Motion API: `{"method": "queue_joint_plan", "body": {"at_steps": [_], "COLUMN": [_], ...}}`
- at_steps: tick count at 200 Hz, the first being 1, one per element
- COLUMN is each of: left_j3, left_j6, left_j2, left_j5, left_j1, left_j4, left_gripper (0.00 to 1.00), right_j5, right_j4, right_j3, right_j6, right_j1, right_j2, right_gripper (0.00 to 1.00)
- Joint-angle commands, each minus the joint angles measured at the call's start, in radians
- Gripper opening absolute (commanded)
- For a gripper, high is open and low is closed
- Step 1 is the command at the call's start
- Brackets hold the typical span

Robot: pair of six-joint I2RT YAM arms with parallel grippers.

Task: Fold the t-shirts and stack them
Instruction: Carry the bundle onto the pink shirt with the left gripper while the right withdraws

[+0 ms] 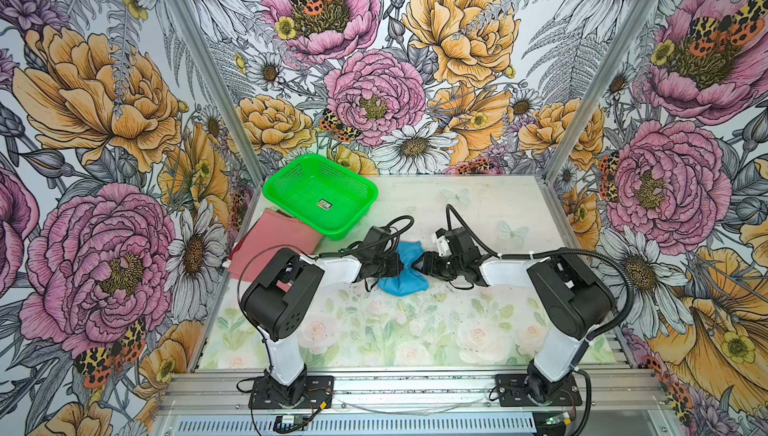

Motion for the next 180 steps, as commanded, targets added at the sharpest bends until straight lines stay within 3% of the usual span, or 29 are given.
{"method": "queue_joint_plan", "body": {"at_steps": [1, 84, 89, 106, 111, 135, 150, 180], "left_j3": [-0.046, -0.182, -0.192, -0.205, -0.207, -0.203, -0.192, -0.070], "left_j6": [0.067, -0.036, -0.046, -0.062, -0.066, -0.069, -0.058, 0.056], "left_j2": [-0.057, -0.522, -0.554, -0.671, -0.706, -0.859, -0.889, -0.816], "left_j5": [-0.123, -0.168, -0.174, -0.206, -0.218, -0.241, -0.191, -0.164], "left_j1": [0.015, 0.172, 0.185, 0.232, 0.245, 0.332, 0.389, 0.482], "left_j4": [-0.256, -0.433, -0.450, -0.523, -0.546, -0.622, -0.621, -0.683], "left_gripper": [0.00, 0.00, 0.00, 0.00, 0.00, 0.00, 0.00, 0.00], "right_j5": [0.036, -0.005, -0.011, -0.035, -0.037, -0.046, -0.045, -0.041], "right_j4": [-0.161, -0.238, -0.239, -0.241, -0.241, -0.242, -0.242, -0.242], "right_j3": [-0.033, -0.029, -0.028, -0.027, -0.029, -0.043, -0.054, -0.083], "right_j6": [-0.077, -0.196, -0.201, -0.222, -0.226, -0.250, -0.256, -0.265], "right_j1": [-0.064, -0.146, -0.146, -0.146, -0.146, -0.146, -0.147, -0.149], "right_j2": [-0.092, -0.199, -0.199, -0.206, -0.212, -0.235, -0.249, -0.284], "right_gripper": [0.70, 0.81, 0.86, 0.87, 0.99, 0.99, 0.99, 0.99]}}
